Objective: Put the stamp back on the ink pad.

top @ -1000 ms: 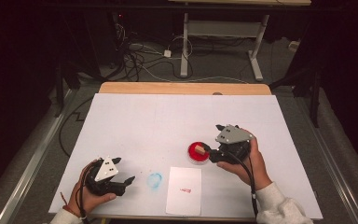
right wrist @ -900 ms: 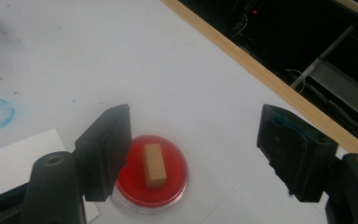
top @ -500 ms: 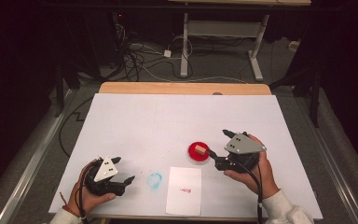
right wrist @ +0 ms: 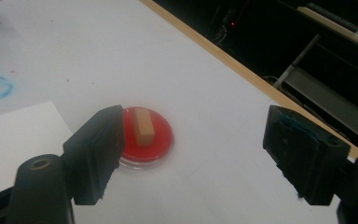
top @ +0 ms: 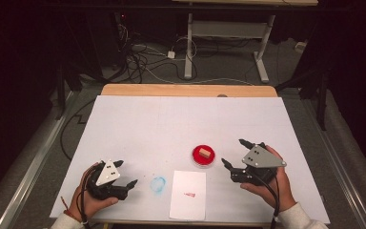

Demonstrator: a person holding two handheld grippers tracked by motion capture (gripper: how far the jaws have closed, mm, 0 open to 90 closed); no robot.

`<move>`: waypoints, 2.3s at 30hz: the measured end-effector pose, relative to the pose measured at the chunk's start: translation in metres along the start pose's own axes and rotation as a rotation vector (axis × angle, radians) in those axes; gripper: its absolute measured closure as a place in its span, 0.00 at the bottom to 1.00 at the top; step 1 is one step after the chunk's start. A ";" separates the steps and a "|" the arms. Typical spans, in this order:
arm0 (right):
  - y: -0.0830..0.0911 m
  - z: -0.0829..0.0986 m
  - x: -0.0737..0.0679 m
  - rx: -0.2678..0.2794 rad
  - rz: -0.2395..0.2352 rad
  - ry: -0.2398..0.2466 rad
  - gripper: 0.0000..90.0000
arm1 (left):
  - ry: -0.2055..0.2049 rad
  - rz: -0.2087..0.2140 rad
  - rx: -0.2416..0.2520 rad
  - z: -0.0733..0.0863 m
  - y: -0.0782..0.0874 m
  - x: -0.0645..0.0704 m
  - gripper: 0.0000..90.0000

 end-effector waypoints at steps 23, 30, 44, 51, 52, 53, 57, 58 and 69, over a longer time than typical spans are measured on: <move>0.030 0.066 0.019 -0.031 0.052 -0.067 0.23 | -0.001 -0.005 0.017 -0.006 -0.001 -0.003 0.20; 0.039 0.092 0.019 -0.078 0.060 -0.116 0.23 | -0.001 -0.004 0.016 -0.005 -0.002 -0.003 0.20; 0.042 0.081 0.018 -0.041 0.095 -0.053 0.24 | -0.011 -0.008 0.007 -0.004 -0.001 0.001 0.20; 0.047 0.081 0.017 -0.026 0.093 -0.045 0.24 | -0.030 -0.009 -0.012 -0.008 -0.006 0.002 0.20; 0.048 0.081 0.017 -0.023 0.093 -0.046 0.24 | -0.042 -0.015 -0.009 -0.009 -0.006 0.001 0.20; 0.048 0.081 0.017 -0.025 0.089 -0.058 0.24 | -0.043 -0.017 -0.012 -0.009 -0.006 0.001 0.20; 0.048 0.079 0.017 -0.017 0.075 -0.067 0.24 | -0.039 -0.021 -0.017 -0.008 -0.007 0.002 0.20; 0.048 0.079 0.017 -0.015 0.077 -0.067 0.24 | -0.028 -0.015 -0.020 -0.007 -0.007 0.002 0.20; 0.045 0.075 0.020 -0.009 0.086 -0.063 0.23 | -0.022 -0.009 -0.015 -0.004 -0.006 0.000 0.20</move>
Point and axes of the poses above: each handheld gripper's, and its own axes: y roughly backward along the jaws, z roughly out of its underside, x roughly to its right, the point moved 10 cm from there along -y, roughly forward along the jaws, and after that the axes turned 14 degrees about z, right-handed, at the moved point
